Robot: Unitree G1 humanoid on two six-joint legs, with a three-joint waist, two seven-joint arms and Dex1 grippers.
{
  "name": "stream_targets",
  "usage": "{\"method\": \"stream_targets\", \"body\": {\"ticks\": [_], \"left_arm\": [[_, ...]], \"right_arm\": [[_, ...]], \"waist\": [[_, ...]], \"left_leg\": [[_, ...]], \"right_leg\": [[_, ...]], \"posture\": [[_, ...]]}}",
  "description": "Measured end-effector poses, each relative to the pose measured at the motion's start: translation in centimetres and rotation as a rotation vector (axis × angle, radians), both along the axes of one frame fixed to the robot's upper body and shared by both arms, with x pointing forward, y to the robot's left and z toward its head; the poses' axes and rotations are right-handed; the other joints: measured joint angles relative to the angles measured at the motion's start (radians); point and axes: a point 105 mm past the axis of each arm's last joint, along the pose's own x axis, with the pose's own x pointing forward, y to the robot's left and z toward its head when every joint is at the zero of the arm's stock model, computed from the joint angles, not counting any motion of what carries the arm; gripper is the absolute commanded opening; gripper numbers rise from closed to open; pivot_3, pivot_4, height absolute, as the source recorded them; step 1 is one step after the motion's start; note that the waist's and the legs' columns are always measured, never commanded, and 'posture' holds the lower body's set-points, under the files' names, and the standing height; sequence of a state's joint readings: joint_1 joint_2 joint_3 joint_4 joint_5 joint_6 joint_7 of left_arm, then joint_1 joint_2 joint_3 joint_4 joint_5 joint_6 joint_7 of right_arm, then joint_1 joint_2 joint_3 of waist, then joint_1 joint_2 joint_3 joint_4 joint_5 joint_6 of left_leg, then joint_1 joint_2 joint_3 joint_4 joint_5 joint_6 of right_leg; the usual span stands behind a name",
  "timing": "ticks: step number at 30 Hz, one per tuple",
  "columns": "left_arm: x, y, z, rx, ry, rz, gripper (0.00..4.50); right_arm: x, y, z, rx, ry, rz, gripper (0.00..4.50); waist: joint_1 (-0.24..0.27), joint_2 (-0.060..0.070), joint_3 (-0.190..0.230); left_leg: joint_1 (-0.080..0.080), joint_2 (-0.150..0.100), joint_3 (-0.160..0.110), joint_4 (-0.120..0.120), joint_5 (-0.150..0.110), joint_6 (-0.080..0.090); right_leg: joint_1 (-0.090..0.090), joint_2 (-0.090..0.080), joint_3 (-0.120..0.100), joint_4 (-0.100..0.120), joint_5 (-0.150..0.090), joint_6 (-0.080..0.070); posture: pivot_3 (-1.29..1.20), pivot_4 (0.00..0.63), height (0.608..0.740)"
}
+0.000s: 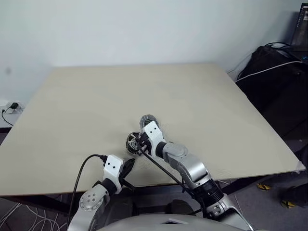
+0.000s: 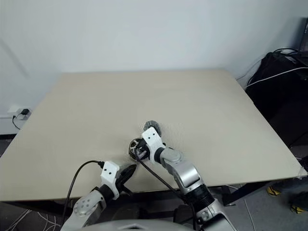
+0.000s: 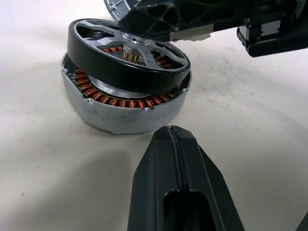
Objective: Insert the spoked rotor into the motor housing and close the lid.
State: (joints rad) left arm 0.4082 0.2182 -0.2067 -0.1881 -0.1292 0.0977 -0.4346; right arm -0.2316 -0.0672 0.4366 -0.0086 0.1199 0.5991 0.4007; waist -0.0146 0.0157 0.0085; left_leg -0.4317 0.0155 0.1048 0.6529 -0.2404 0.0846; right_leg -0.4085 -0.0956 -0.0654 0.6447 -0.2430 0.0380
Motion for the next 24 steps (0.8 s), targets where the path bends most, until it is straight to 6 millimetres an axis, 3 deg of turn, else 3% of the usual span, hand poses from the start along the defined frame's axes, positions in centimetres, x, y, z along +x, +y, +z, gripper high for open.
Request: {"method": "stream_targets", "body": {"ticks": [7,17,20,24], "left_arm": [[-0.1,0.0,-0.1,0.001,0.006,0.01,0.0],[-0.1,-0.1,0.0,0.002,0.003,0.012,0.0],[0.0,0.1,0.1,0.0,0.0,0.019,0.0],[0.3,0.6,0.3,0.004,-0.012,0.035,0.0]], "right_arm": [[-1.8,1.5,-0.5,-0.015,0.016,0.137,0.04],[-1.2,1.3,-0.1,-0.005,-0.013,0.113,0.04],[-0.7,0.9,0.9,0.032,-0.028,0.087,0.04],[0.7,0.0,3.5,0.093,-0.099,0.026,0.04]], "waist": [[0.001,0.0,0.0],[0.002,0.0,0.0],[0.002,0.0,0.0],[0.002,0.0,0.0]], "left_leg": [[0.0,0.0,0.0,0.0,0.0,0.0],[0.0,0.0,0.0,0.0,0.0,0.0],[0.0,0.0,0.0,0.0,0.0,0.0],[0.0,0.0,0.0,0.0,0.0,0.0]], "right_leg": [[0.0,0.0,0.0,0.0,0.0,0.0],[0.0,0.0,0.0,0.0,0.0,0.0],[0.0,0.0,0.0,0.0,0.0,0.0],[0.0,0.0,0.0,0.0,0.0,0.0]], "posture": [[0.0,0.0,0.74],[0.0,0.0,0.74],[0.0,0.0,0.74],[0.0,0.0,0.74]]}}
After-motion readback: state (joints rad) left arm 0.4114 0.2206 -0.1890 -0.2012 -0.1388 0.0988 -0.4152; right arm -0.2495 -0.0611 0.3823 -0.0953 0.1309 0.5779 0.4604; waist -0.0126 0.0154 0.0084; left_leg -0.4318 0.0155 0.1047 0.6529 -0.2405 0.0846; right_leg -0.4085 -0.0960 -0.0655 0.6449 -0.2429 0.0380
